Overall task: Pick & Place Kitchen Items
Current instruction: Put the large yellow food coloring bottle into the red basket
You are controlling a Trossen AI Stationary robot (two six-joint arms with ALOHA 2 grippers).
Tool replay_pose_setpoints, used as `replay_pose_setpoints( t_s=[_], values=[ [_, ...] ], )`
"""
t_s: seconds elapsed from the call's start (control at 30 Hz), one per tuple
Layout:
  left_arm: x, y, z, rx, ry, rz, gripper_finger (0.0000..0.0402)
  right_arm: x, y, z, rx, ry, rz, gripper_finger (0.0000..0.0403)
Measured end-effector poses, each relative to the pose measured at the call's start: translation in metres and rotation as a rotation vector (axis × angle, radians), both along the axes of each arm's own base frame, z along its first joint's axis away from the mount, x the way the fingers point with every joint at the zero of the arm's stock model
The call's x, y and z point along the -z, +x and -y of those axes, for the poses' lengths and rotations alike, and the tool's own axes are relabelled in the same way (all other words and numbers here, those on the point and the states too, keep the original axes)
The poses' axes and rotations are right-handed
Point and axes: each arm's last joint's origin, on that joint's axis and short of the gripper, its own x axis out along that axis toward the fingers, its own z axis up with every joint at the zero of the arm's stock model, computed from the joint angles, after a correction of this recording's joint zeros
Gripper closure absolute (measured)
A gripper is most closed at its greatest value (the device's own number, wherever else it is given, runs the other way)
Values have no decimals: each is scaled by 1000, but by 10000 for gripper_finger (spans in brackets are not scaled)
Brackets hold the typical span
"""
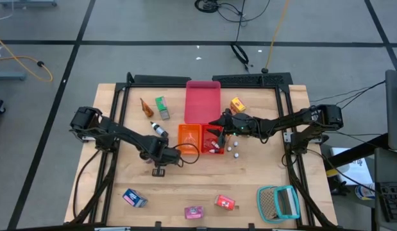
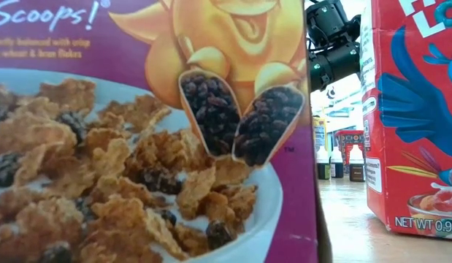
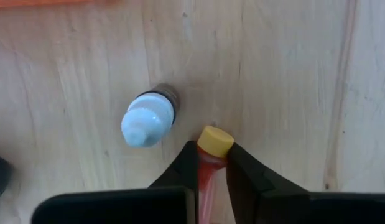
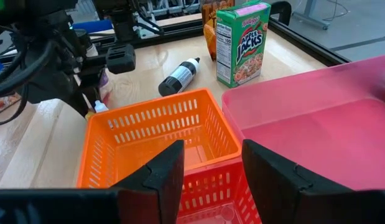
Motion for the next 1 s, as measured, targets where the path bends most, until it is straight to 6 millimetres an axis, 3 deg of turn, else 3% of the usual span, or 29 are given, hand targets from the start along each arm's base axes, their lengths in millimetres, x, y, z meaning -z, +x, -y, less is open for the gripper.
replay_pose_setpoints(
  t_s=[0.43,0.67,0.87,1.0],
  values=[
    [-60,25,8,1,24,2,364,0,0,0,0,0,-3,246],
    [-91,46,11,35,78,164,357,0,0,0,0,0,-4,246],
    [-112,65,13,132,53,429,366,0,0,0,0,0,-5,246],
    [-120,67,10,167,58,521,366,1,0,0,0,1,-9,246]
  ],
)
